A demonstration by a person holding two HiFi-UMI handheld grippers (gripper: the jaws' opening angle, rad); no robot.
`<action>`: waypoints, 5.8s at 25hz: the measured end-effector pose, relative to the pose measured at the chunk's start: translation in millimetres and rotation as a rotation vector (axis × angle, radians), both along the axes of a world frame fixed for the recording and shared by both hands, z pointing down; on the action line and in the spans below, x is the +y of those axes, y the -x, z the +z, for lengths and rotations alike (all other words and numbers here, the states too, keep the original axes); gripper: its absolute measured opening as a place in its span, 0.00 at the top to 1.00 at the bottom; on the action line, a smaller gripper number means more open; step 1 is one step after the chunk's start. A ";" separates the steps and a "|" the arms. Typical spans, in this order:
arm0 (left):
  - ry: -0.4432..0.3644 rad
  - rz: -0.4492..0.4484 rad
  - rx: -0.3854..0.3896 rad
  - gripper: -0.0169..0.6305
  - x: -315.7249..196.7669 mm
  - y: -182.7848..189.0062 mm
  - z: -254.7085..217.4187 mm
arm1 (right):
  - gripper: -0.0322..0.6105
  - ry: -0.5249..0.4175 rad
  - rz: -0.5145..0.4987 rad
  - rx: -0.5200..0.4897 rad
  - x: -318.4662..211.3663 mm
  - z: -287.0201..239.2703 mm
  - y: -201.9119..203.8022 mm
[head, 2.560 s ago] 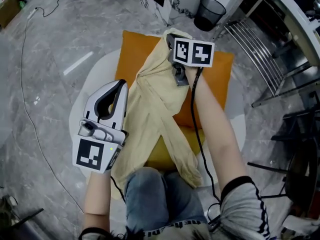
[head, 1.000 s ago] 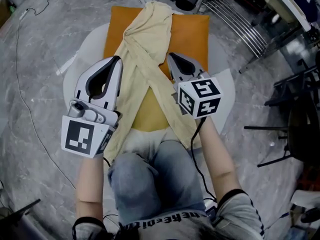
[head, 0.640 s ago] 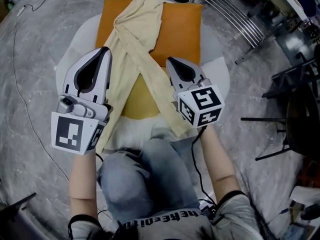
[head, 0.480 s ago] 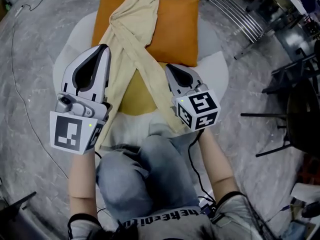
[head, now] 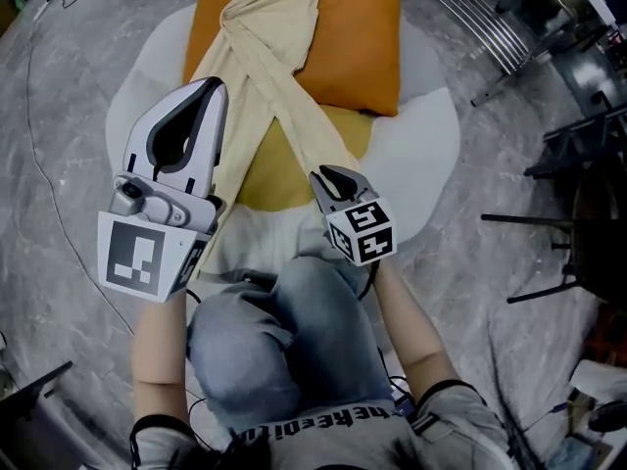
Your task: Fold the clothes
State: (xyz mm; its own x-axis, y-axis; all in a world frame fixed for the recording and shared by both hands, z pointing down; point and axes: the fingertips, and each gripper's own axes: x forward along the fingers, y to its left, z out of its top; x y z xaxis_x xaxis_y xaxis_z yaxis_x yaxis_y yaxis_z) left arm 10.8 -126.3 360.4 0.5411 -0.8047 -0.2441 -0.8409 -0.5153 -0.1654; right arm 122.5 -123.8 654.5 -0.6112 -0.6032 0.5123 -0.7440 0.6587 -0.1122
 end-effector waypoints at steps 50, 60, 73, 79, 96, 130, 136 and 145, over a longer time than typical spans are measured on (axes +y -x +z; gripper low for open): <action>0.016 -0.220 -0.162 0.97 65.0 155.7 -20.7 | 0.94 -0.088 -0.480 -0.137 61.6 -111.5 245.8; 0.002 -0.262 -0.142 0.97 85.6 206.0 -17.4 | 0.94 -0.104 -0.594 -0.174 82.7 -123.1 331.2; 0.015 -0.275 -0.138 0.97 81.0 217.2 -3.2 | 0.94 -0.056 -0.533 -0.088 56.9 -73.1 351.7; 0.010 -0.269 -0.139 0.97 77.1 208.1 -5.7 | 0.91 -0.037 -0.528 -0.063 52.6 -57.5 349.2; 0.009 -0.273 -0.153 0.97 83.8 204.9 -4.7 | 0.71 -0.124 -0.465 -0.134 43.7 -101.0 311.7; 0.039 -0.294 -0.108 0.97 92.1 238.8 17.0 | 0.70 0.069 -0.691 0.231 99.9 37.0 330.1; 0.042 -0.293 -0.111 0.97 92.8 239.3 17.0 | 0.90 0.057 -0.709 0.231 105.2 31.3 329.9; 0.036 -0.302 -0.117 0.97 99.8 237.1 11.9 | 0.91 0.100 -0.971 0.091 188.5 -13.5 350.2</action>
